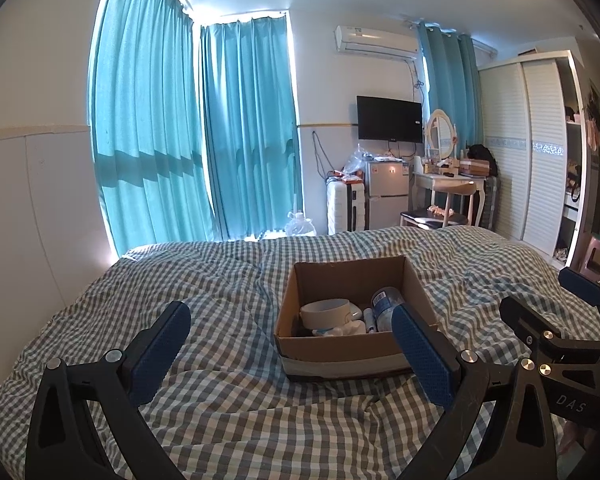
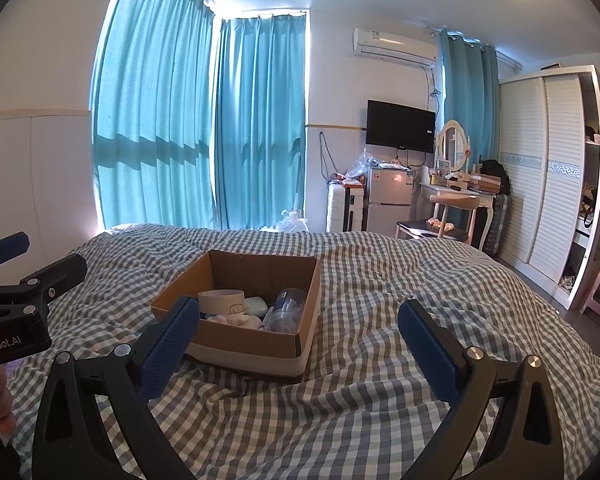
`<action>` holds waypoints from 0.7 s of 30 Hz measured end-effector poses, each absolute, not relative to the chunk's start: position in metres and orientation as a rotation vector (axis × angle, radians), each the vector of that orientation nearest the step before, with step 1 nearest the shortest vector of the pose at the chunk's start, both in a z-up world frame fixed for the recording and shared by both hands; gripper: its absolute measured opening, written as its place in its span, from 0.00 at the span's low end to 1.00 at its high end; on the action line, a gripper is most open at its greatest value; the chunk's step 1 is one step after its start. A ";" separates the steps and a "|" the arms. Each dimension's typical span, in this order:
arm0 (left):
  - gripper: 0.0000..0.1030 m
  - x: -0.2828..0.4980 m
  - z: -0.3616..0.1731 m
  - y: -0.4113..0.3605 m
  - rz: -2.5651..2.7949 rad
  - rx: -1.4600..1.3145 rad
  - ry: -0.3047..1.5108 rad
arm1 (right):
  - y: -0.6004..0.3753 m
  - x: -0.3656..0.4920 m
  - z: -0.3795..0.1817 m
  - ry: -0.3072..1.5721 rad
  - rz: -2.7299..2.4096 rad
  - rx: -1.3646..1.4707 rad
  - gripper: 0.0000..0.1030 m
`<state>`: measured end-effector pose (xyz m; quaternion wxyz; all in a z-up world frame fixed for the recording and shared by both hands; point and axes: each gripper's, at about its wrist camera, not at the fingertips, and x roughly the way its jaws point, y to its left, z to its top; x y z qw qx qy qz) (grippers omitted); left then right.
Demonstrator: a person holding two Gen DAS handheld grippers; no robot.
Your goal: Organize objects
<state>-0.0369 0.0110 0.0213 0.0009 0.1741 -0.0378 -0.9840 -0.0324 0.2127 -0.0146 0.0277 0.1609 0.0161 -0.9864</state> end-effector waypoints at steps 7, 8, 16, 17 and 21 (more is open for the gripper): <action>1.00 -0.036 0.020 0.013 -3.092 0.548 -0.133 | 0.214 -0.033 -0.015 0.046 -3.042 0.507 0.97; 1.00 -0.036 0.020 0.014 -3.093 0.547 -0.136 | 0.214 -0.034 -0.014 0.045 -3.042 0.509 0.97; 1.00 -0.035 0.018 0.013 -3.099 0.550 -0.147 | 0.213 -0.034 -0.015 0.040 -3.039 0.514 0.97; 1.00 -0.034 0.018 0.013 -3.101 0.548 -0.149 | 0.213 -0.034 -0.015 0.040 -3.037 0.517 0.97; 1.00 -0.033 0.017 0.013 -3.094 0.538 -0.150 | 0.211 -0.034 -0.016 0.040 -3.038 0.524 0.97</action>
